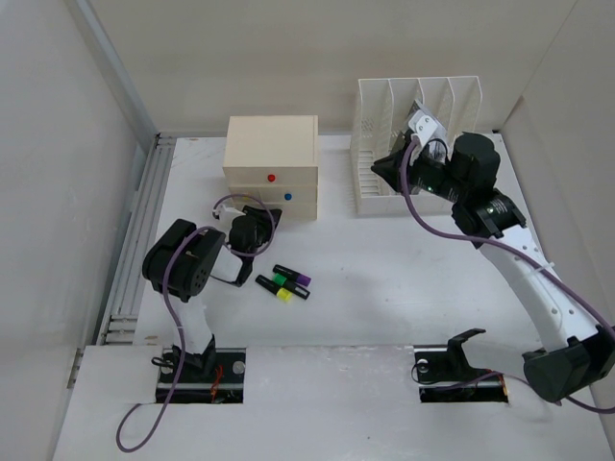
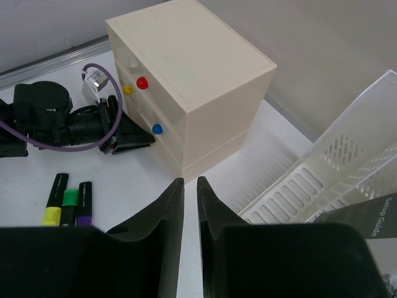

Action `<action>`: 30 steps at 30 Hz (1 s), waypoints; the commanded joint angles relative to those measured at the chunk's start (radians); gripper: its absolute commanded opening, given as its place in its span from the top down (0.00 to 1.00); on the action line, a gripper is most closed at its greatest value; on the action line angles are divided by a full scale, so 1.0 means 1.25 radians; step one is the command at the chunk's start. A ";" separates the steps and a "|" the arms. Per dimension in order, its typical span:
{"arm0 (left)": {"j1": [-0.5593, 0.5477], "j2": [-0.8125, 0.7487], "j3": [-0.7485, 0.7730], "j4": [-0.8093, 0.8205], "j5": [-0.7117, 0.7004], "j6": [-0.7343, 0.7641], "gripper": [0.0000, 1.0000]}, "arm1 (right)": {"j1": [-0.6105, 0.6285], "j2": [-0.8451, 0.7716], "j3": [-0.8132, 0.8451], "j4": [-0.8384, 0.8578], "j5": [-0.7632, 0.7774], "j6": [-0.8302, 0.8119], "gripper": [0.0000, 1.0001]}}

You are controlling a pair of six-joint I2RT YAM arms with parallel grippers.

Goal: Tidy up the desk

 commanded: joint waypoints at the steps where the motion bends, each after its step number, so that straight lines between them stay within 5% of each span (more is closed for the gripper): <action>1: -0.004 0.002 0.028 0.029 -0.024 -0.005 0.72 | -0.004 -0.030 0.004 0.042 0.007 0.006 0.80; 21: -0.004 -0.029 0.028 -0.018 -0.079 0.010 0.75 | -0.004 -0.030 0.004 0.042 0.007 0.006 0.80; 30: -0.004 -0.044 0.035 -0.046 -0.086 0.025 0.89 | -0.004 -0.030 0.004 0.042 0.007 0.006 0.80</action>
